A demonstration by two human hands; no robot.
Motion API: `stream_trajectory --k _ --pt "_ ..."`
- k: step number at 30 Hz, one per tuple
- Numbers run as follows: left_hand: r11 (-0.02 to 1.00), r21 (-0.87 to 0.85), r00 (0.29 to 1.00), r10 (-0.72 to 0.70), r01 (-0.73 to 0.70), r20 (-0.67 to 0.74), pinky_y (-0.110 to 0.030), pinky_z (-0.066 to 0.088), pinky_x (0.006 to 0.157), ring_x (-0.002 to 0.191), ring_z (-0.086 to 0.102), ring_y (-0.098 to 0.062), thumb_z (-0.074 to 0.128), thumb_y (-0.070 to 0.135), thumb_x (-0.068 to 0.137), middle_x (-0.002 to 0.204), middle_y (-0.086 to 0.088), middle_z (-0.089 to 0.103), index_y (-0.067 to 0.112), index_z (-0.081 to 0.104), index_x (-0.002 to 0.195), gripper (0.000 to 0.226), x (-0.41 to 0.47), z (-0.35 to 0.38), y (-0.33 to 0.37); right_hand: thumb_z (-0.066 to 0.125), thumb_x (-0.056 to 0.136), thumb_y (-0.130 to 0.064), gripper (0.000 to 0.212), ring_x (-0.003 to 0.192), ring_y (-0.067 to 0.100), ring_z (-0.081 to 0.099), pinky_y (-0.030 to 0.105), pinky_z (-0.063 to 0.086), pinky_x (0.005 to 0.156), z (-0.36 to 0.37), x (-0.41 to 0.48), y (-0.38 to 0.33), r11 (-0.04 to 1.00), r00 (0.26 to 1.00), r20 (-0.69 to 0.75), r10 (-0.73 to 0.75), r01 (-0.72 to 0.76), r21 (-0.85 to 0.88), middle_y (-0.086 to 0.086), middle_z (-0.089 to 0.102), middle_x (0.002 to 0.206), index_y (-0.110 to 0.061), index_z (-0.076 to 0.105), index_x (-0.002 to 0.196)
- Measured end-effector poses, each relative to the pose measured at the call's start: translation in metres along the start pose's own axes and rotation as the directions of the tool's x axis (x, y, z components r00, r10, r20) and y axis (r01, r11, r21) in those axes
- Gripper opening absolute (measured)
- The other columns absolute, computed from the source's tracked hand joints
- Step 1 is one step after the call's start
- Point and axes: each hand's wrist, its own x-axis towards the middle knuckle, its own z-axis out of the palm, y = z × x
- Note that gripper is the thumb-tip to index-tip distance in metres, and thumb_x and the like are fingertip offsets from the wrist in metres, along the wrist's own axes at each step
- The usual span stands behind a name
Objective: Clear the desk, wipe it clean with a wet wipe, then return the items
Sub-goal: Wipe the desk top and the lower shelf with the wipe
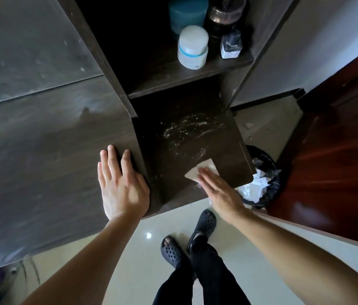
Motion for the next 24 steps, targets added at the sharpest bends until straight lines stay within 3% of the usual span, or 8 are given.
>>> stream_trajectory --k 3,5,7,11,13,17,21,24 --pt "1.000 -0.007 1.000 0.003 -0.004 -0.014 -0.052 0.016 0.116 0.141 0.020 -0.043 0.038 0.015 0.082 0.148 -0.028 0.029 0.000 0.044 0.133 0.053 0.000 0.001 0.000 0.037 0.076 0.018 0.058 0.130 0.039 0.044 0.036 0.031 0.111 -0.017 0.011 0.055 0.976 0.971 -0.112 0.213 -0.217 -0.025 0.024 0.044 0.141 0.007 0.047 0.132" --pt "1.000 -0.009 1.000 0.000 0.000 -0.011 -0.053 0.017 0.116 0.140 0.021 -0.044 0.040 0.014 0.082 0.148 -0.029 0.030 -0.001 0.045 0.132 0.052 -0.001 0.001 -0.001 0.047 0.077 0.021 0.062 0.136 0.039 0.034 0.040 0.029 0.113 -0.019 0.028 0.067 0.907 0.900 -0.113 0.421 -0.421 0.027 0.026 0.034 0.147 0.009 0.039 0.137" --pt "1.000 -0.010 1.000 0.001 -0.002 -0.010 -0.053 0.018 0.116 0.140 0.021 -0.044 0.040 0.014 0.083 0.148 -0.029 0.030 -0.001 0.045 0.132 0.052 0.000 0.001 -0.001 0.048 0.080 0.019 0.064 0.142 0.036 0.024 0.042 0.023 0.117 -0.015 0.049 0.042 0.873 0.865 -0.124 0.487 -0.476 0.106 0.025 0.026 0.151 0.008 0.031 0.141" --pt "1.000 -0.010 1.000 -0.011 0.011 -0.001 -0.052 0.017 0.116 0.141 0.019 -0.043 0.039 0.015 0.083 0.149 -0.028 0.028 0.000 0.045 0.133 0.053 0.001 -0.001 0.000 0.055 0.077 0.017 0.056 0.132 0.040 0.039 0.051 0.039 0.106 0.004 0.031 -0.018 0.971 0.986 -0.061 0.153 -0.139 0.194 0.024 0.044 0.141 0.008 0.047 0.131" --pt "1.000 -0.003 1.000 -0.012 0.012 -0.002 -0.052 0.017 0.116 0.141 0.019 -0.043 0.037 0.017 0.083 0.149 -0.028 0.028 0.000 0.045 0.133 0.054 0.001 -0.001 0.001 0.043 0.084 0.007 0.048 0.132 0.035 0.040 0.049 0.041 0.105 0.000 0.014 0.000 0.983 0.999 -0.036 0.022 -0.015 0.184 0.019 0.046 0.141 0.003 0.050 0.132" --pt "1.000 0.001 0.999 -0.031 0.031 -0.028 -0.051 0.018 0.116 0.140 0.021 -0.043 0.038 0.017 0.083 0.149 -0.027 0.029 0.001 0.045 0.133 0.053 0.005 0.000 0.003 0.055 0.072 0.021 0.067 0.136 0.039 0.033 0.049 0.035 0.110 -0.024 0.049 0.071 0.977 0.982 -0.056 0.178 -0.170 0.126 0.024 0.036 0.146 0.007 0.041 0.136" --pt "0.999 0.000 0.997 -0.054 0.054 -0.052 -0.048 0.017 0.117 0.140 0.022 -0.042 0.035 0.018 0.084 0.149 -0.026 0.031 0.002 0.046 0.133 0.053 0.006 0.001 0.005 0.054 0.085 0.004 0.071 0.146 0.030 0.006 0.038 0.010 0.120 -0.032 0.115 0.089 0.926 0.931 -0.022 0.364 -0.360 0.115 0.020 0.010 0.157 0.004 0.018 0.146" --pt "0.998 -0.007 0.997 -0.060 0.060 -0.058 -0.049 0.018 0.116 0.140 0.023 -0.043 0.034 0.019 0.084 0.148 -0.026 0.031 0.001 0.046 0.133 0.054 0.006 0.001 0.006 0.053 0.081 0.009 0.074 0.146 0.029 0.004 0.037 0.008 0.120 -0.026 0.104 0.072 0.963 0.972 0.026 0.235 -0.236 0.129 0.018 0.009 0.157 0.003 0.019 0.147"
